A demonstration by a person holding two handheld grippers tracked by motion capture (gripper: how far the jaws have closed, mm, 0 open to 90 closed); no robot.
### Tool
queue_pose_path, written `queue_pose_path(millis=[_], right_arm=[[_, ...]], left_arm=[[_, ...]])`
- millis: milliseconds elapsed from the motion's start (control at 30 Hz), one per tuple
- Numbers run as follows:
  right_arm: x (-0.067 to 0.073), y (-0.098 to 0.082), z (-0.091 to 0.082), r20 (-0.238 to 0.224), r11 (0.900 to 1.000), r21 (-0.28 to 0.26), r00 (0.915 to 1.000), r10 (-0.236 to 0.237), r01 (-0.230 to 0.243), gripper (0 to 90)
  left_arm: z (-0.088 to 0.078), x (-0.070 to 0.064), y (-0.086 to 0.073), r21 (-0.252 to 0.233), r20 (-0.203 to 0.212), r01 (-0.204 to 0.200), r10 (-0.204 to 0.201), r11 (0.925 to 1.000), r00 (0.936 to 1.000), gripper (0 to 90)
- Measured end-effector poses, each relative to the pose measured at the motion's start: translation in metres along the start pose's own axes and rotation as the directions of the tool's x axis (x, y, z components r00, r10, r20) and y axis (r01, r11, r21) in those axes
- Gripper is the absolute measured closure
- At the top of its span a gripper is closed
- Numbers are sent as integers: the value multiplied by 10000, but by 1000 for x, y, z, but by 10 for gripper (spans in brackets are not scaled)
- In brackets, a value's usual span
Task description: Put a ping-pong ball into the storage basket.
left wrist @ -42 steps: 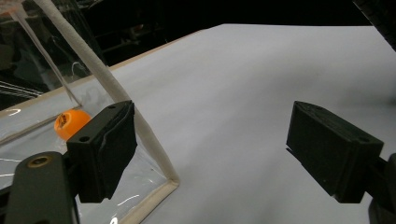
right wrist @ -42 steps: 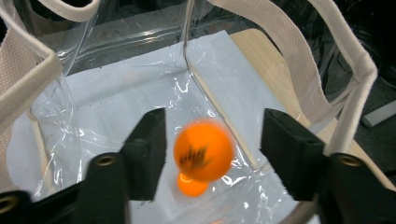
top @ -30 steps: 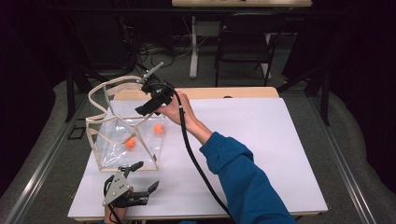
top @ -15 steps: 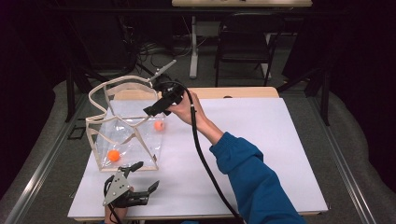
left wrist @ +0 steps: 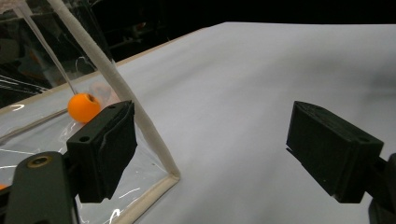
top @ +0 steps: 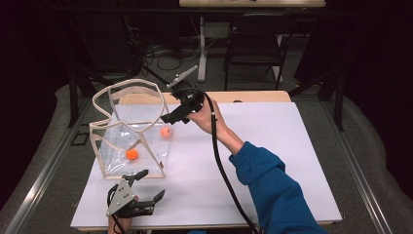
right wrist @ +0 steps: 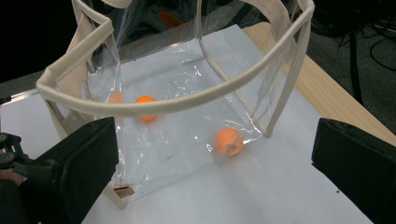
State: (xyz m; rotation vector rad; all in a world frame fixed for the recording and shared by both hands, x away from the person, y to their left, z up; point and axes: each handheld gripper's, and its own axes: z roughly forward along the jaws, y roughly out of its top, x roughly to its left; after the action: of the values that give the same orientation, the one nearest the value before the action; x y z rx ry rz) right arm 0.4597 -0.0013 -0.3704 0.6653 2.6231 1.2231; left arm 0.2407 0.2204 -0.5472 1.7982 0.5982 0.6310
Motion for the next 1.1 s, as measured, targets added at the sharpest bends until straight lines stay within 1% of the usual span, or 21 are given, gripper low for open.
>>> queue_pose_path(millis=[67,167,500,600,700,867,967,1100], right_arm=[[-1,-4,-3,13,10000,-61,10000,75,-75,1],[-2,-10,-7,77,9999,-74,9999,137,-136,1],[-3,-32,-18,252,9998,127,9995,170,-173,1],[-5,-39,-20,315,9998,132,9994,137,-141,3],[-7,-45,-21,379,9996,193,9990,217,-225,4],[-6,-54,-23,433,9994,259,9988,218,-229,4],[-4,-59,-24,478,9994,322,9988,142,-157,4],[-3,-66,-26,467,9992,359,9988,162,-179,3]], left_arm=[[0,-1,0,-49,-26,37,-37,10000,10000,157],[-1,-1,0,0,-8,-67,67,10000,10000,157],[-1,-2,0,64,-61,-61,62,10000,10000,157],[-2,-2,0,51,-93,-85,85,10000,9999,157],[-3,-2,0,36,-107,-71,72,10000,9999,157],[-3,-2,0,100,-161,-168,169,9998,9997,157],[-3,-1,0,104,-150,-151,153,9998,9998,157],[-3,-2,0,100,-157,-148,149,9998,9998,157]])
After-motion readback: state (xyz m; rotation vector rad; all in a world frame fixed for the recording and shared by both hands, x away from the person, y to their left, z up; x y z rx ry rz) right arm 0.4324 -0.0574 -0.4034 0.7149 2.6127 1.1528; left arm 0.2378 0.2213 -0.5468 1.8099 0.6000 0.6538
